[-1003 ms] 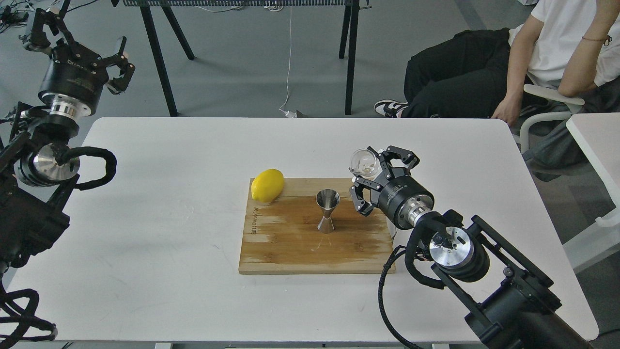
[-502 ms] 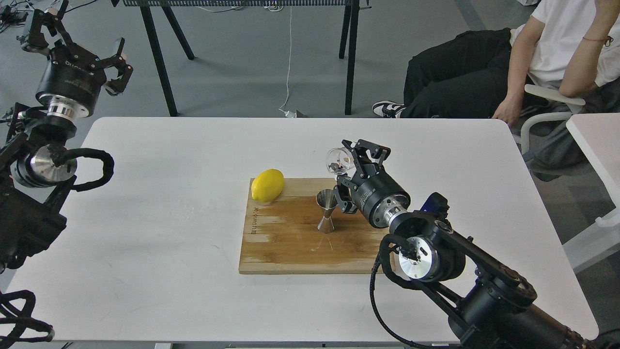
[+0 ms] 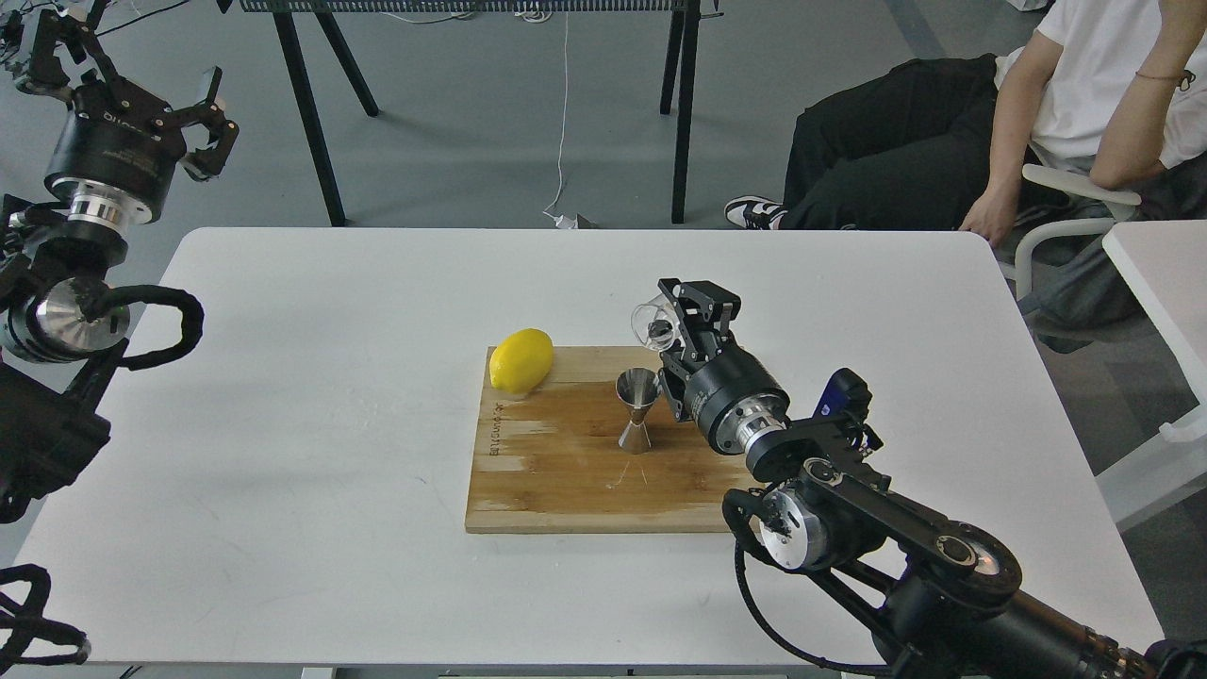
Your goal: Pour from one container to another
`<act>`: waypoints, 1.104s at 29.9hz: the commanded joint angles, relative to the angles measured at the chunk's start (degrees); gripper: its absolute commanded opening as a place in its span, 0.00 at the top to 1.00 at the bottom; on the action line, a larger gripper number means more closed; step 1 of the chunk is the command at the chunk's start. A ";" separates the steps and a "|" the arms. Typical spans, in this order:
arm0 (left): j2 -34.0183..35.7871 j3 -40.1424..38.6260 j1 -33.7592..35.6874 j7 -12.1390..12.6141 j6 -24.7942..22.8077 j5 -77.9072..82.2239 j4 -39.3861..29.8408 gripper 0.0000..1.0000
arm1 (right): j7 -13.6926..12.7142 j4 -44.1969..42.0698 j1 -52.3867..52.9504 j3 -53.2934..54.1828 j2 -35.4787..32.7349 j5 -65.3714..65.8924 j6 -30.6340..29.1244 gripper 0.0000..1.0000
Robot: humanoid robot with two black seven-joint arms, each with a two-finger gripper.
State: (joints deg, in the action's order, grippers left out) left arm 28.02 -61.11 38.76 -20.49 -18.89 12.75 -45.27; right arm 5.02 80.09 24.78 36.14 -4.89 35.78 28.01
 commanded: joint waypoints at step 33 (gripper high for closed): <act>-0.42 0.11 0.27 0.01 0.43 -0.01 -0.52 0.00 | 2.62 -3.62 3.08 -7.21 -0.38 8.86 -0.01 0.77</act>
State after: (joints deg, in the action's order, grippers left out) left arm 27.63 -60.99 39.03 -20.48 -18.45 12.75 -45.79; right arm 7.34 76.69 27.28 30.14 -5.23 44.58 28.00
